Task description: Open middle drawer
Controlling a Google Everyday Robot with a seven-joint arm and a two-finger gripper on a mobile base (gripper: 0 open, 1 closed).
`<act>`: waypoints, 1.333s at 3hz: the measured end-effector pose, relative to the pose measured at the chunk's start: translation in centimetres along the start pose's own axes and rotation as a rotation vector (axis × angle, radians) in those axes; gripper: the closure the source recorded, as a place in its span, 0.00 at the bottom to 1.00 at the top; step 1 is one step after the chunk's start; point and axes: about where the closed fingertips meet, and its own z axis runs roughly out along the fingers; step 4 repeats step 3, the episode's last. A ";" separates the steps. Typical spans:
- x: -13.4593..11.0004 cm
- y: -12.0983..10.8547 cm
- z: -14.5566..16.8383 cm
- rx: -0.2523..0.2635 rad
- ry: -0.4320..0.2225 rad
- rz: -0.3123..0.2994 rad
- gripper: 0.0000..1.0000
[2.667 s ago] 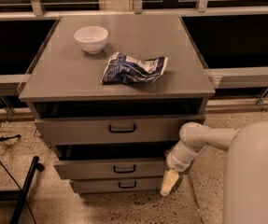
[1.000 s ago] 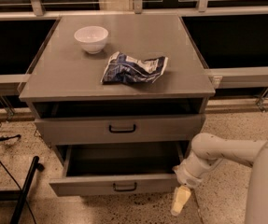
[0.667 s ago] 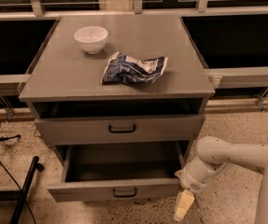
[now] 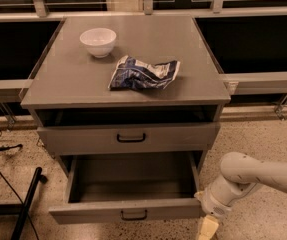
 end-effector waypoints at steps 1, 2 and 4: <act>1.2 2.3 -0.7 -0.037 0.023 0.014 0.00; 2.2 4.3 -1.1 -0.081 0.059 0.025 0.00; 2.2 4.3 -1.1 -0.081 0.059 0.025 0.00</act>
Offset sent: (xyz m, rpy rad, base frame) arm -0.0642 -0.0244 0.0267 -0.0600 0.1440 0.0371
